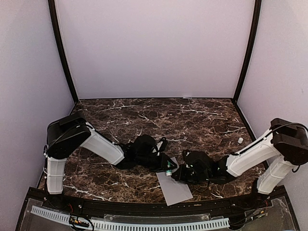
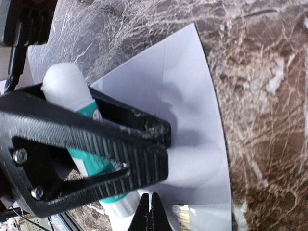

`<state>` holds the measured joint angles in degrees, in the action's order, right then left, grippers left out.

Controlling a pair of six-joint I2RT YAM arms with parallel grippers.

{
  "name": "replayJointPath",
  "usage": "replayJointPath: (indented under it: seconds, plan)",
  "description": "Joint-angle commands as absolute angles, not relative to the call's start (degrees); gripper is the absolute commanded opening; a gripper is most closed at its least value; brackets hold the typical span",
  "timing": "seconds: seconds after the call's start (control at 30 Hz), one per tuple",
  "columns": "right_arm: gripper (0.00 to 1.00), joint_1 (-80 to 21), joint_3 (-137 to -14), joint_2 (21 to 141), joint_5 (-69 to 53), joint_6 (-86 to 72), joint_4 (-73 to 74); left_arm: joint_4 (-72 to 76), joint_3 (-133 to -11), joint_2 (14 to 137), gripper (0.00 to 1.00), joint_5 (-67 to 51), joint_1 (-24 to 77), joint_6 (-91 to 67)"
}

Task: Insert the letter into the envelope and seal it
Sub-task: Seal the envelope flap on the envelope.

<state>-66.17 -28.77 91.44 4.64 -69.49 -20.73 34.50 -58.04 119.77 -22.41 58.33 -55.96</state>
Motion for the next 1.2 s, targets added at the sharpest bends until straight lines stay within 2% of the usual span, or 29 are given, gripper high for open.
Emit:
replayJointPath:
  seconds: [0.0, 0.6, 0.8, 1.07, 1.17]
  plan:
    - [0.00, -68.78, -24.79, 90.28, 4.03, -72.75, -17.14, 30.86, -56.87, 118.10, 0.00, -21.67, 58.49, -55.47]
    - [0.00, -69.55, -18.75, 80.91, 4.93, -74.43, -13.68, 30.81, -56.65, 117.44, 0.00, -21.30, 58.29, -54.90]
    - [0.00, -69.70, -19.56, 73.05, 2.35, -72.24, -12.70, 26.71, -59.05, 114.32, 0.00, -21.59, 56.86, -51.03]
    - [0.33, -69.02, -24.39, 58.39, 3.57, -67.24, -0.33, 15.94, -61.09, 100.04, 0.00, -19.65, 52.48, -42.88]
    - [0.45, -67.63, -24.57, 53.79, 0.54, -65.67, -2.57, 13.31, -59.85, 93.37, 0.02, -18.84, 52.27, -39.58]
